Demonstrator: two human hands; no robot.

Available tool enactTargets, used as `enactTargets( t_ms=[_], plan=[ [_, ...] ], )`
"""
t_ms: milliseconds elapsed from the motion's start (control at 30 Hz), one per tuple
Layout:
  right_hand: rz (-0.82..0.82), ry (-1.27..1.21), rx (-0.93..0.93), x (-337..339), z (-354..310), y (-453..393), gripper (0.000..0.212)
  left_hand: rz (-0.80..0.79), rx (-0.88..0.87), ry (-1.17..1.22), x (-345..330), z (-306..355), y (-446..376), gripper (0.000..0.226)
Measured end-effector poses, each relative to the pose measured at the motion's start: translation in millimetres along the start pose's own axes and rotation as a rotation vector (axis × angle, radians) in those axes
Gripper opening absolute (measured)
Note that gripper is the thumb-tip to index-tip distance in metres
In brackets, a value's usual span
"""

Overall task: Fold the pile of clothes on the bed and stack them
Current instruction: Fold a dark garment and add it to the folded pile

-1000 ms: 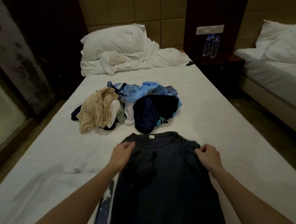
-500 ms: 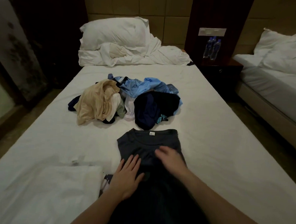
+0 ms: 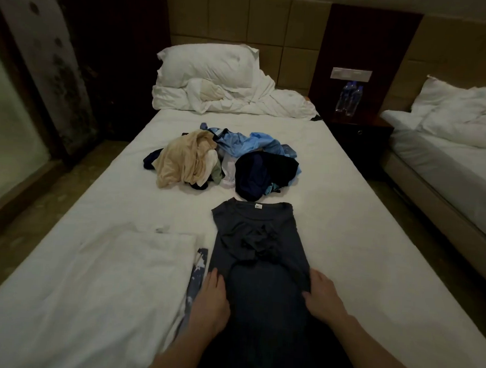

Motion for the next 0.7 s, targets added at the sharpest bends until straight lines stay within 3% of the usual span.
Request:
enactTargets(
  t_ms=[200,367,500,600,700],
  plan=[
    [0.126,0.059,-0.141,-21,25,107,0.025,0.104,0.197,-0.004,0,3,94,0.031],
    [0.009,-0.008,-0.213,-31,33,156,0.048,0.074,0.312,0.097,-17,-7,149,0.034],
    [-0.05,-0.092,-0.087,-37,41,180,0.054,-0.032,0.305,0.043,-31,-19,176,0.052],
    [-0.058,-0.19,0.066,-35,43,195,0.064,-0.033,0.251,0.031,-26,-22,186,0.042],
    [0.073,-0.25,0.149,-36,35,200,0.069,-0.028,0.161,0.128,-16,-13,182,0.031]
  ],
)
Point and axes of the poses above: each hand's wrist, its own y-axis away from the middle knuckle, its own x-axis out of the back of the hand, z = x × y, the point moved 1 cm from there along -y, towards the middle knuckle, and after that the axes turned 4 degrees about x, right-handed, at the moved point
